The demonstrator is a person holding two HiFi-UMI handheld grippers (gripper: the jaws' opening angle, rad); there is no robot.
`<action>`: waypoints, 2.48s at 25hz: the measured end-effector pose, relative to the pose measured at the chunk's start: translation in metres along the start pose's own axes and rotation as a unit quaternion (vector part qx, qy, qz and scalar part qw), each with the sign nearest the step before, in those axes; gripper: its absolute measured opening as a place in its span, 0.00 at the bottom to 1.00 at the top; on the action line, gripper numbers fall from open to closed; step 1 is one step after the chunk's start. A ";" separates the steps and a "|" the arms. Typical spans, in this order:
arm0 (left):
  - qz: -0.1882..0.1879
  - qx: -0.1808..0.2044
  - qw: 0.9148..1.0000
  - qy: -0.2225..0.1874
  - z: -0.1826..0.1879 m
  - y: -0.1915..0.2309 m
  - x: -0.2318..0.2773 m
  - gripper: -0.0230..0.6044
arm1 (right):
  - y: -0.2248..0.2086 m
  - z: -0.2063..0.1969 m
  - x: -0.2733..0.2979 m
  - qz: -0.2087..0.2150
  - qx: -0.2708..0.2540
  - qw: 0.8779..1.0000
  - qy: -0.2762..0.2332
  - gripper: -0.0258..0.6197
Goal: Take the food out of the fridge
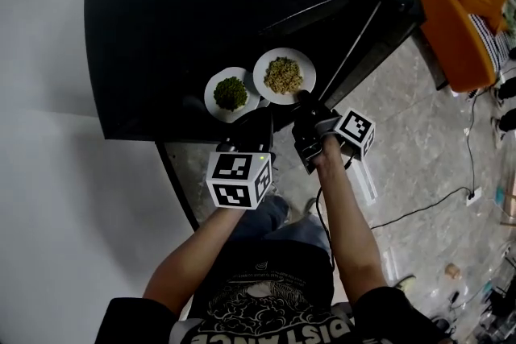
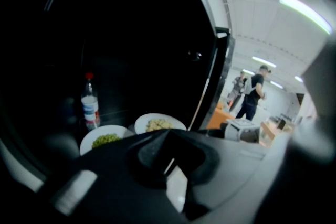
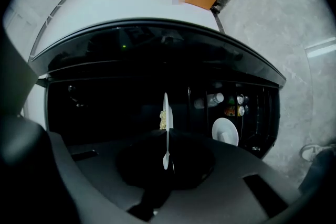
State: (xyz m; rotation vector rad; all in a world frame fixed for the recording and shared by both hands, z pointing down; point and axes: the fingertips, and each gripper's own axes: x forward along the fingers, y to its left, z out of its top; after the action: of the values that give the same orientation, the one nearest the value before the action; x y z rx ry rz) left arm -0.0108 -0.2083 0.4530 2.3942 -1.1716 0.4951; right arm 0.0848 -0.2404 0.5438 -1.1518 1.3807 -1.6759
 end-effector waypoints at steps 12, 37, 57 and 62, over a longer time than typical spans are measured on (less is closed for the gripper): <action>0.023 0.009 0.999 -0.039 0.037 -0.010 -0.046 0.04 | 0.069 -0.020 -0.101 0.001 -0.030 0.999 0.023 0.06; -0.009 0.005 0.994 -0.113 0.118 -0.058 -0.078 0.04 | 0.293 -0.020 -0.202 0.113 -0.080 0.989 0.046 0.06; -0.077 0.024 0.992 -0.102 0.130 -0.043 -0.075 0.04 | 0.329 -0.004 -0.055 0.105 -0.038 0.994 -0.001 0.06; -0.077 0.019 0.992 -0.095 0.120 -0.050 -0.073 0.04 | 0.333 -0.004 -0.054 0.120 -0.041 0.992 -0.006 0.06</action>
State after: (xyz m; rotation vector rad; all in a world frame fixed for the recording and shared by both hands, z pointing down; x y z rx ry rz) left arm 0.0020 -0.1953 0.3053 2.5849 -1.0514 0.2451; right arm 0.0893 -0.2619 0.2072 -0.9944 1.5271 -1.4529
